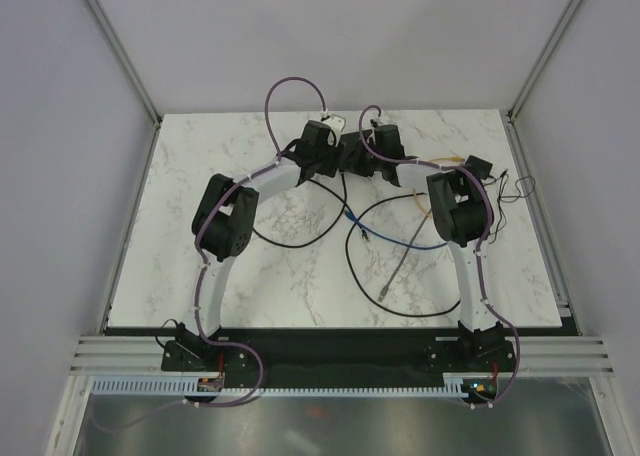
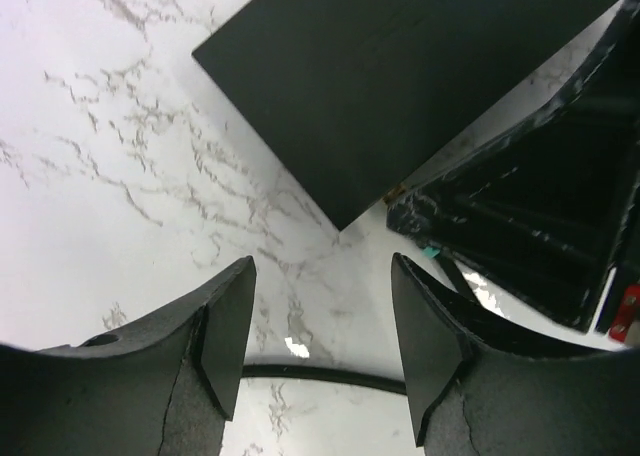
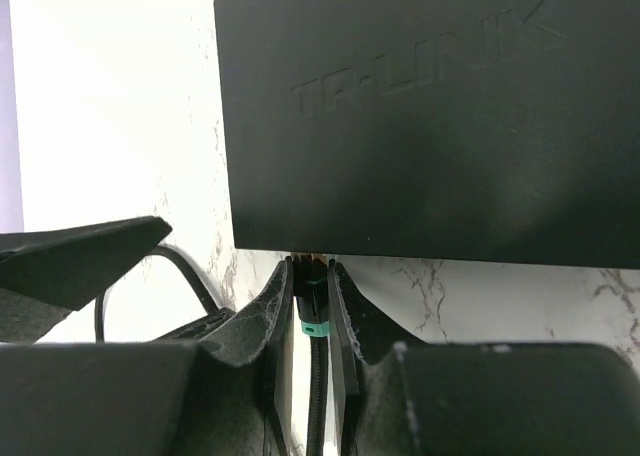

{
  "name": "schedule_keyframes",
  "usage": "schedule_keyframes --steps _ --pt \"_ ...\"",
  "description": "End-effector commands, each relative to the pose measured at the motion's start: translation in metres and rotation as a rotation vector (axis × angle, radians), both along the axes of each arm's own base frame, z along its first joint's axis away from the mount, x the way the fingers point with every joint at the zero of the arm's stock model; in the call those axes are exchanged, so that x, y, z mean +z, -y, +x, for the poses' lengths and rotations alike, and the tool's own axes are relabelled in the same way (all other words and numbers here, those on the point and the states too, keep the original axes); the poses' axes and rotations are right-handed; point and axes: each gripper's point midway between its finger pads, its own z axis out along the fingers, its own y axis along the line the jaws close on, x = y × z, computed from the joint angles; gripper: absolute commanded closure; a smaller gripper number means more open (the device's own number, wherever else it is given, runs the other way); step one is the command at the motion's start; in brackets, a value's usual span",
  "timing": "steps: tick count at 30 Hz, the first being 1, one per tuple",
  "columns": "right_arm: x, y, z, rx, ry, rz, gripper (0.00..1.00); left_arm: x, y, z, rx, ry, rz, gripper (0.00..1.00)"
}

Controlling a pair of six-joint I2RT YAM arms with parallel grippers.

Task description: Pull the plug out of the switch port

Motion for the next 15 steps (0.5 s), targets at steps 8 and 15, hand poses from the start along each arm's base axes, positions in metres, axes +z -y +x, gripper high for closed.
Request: schedule_keyframes --steps 8,15 --pt "-0.062 0.027 -0.029 -0.078 -0.278 0.076 1.00 0.001 -0.005 0.031 0.018 0.046 0.122 0.39" --pt "-0.058 0.019 -0.031 -0.068 -0.291 0.171 1.00 -0.004 0.008 0.027 -0.022 0.024 0.114 0.43"
